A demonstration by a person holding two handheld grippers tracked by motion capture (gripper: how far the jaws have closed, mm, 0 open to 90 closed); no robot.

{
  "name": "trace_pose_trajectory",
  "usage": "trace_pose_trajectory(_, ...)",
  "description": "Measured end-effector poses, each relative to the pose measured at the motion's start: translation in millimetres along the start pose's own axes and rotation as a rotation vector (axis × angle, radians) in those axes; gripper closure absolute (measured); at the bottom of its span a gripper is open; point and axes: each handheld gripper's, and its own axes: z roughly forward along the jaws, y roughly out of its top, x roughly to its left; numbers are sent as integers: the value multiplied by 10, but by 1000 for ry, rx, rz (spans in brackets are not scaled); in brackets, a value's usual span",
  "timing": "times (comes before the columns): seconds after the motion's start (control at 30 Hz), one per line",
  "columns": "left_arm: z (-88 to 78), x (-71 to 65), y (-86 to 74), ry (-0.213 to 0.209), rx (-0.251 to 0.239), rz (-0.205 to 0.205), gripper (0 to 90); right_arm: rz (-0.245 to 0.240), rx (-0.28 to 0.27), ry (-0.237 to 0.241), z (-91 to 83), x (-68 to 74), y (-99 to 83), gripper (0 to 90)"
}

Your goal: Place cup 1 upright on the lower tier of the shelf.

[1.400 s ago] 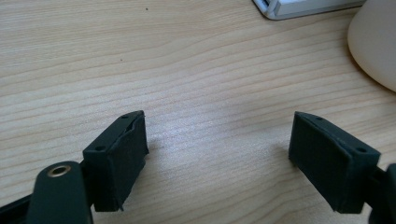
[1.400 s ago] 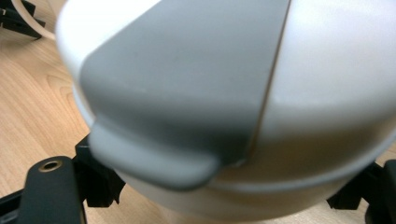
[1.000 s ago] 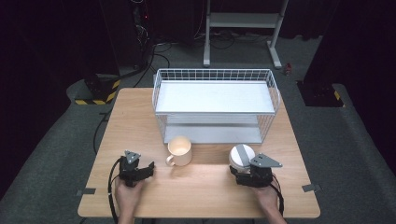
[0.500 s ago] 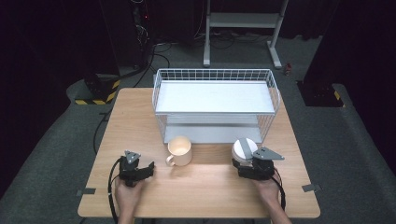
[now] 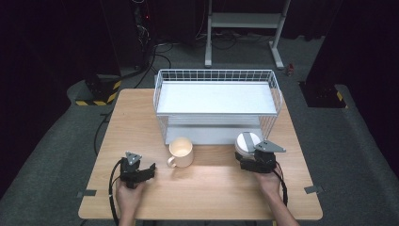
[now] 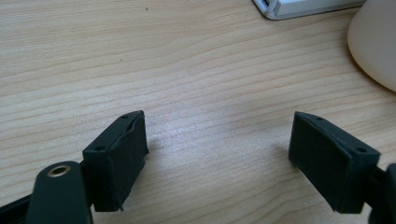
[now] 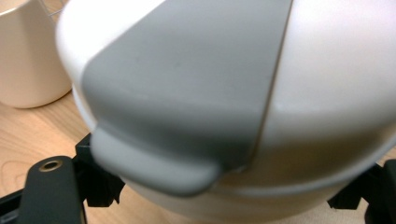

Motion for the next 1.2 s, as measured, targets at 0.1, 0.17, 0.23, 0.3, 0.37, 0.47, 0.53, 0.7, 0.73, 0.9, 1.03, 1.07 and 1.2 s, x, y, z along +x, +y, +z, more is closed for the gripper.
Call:
trace_pose_trajectory(0.1, 0, 0, 0, 0, 0, 0, 195, 3, 1, -9, 62, -28, 55, 182)
trace_pose_trajectory(0.17, 0, 0, 0, 0, 0, 0, 195, 8, -1, -12, 76, -36, 68, 182)
trace_pose_trajectory(0.23, 0, 0, 0, 0, 0, 0, 195, 19, -3, -15, 98, -53, 92, 182)
trace_pose_trajectory(0.3, 0, 0, 0, 0, 0, 0, 195, 24, -5, -21, 125, -73, 112, 183)
trace_pose_trajectory(0.37, 0, 0, 0, 0, 0, 1, 194, 26, -5, -30, 153, -92, 129, 182)
trace_pose_trajectory(0.47, 1, 0, 0, 0, -1, 1, 194, 36, -3, -43, 209, -119, 163, 182)
trace_pose_trajectory(0.53, 1, 1, 0, 0, 0, 2, 194, 37, -2, -46, 221, -123, 169, 182)
trace_pose_trajectory(0.7, 1, 1, 1, 0, 0, 2, 194, 49, 3, -61, 289, -134, 209, 182)
trace_pose_trajectory(0.73, 0, 1, 0, 1, 0, 2, 194, 43, -2, -62, 303, -143, 217, 182)
trace_pose_trajectory(0.9, 0, 0, 0, 0, 0, 2, 194, 54, 6, -76, 369, -169, 237, 183)
trace_pose_trajectory(1.03, 1, 0, 0, 0, -1, 3, 194, 63, 8, -85, 411, -183, 265, 182)
trace_pose_trajectory(1.07, 1, 0, 0, 0, -1, 2, 194, 62, 11, -88, 419, -181, 272, 182)
trace_pose_trajectory(1.2, 1, 0, 1, 0, -1, 3, 194, 43, 9, -98, 461, -171, 292, 183)
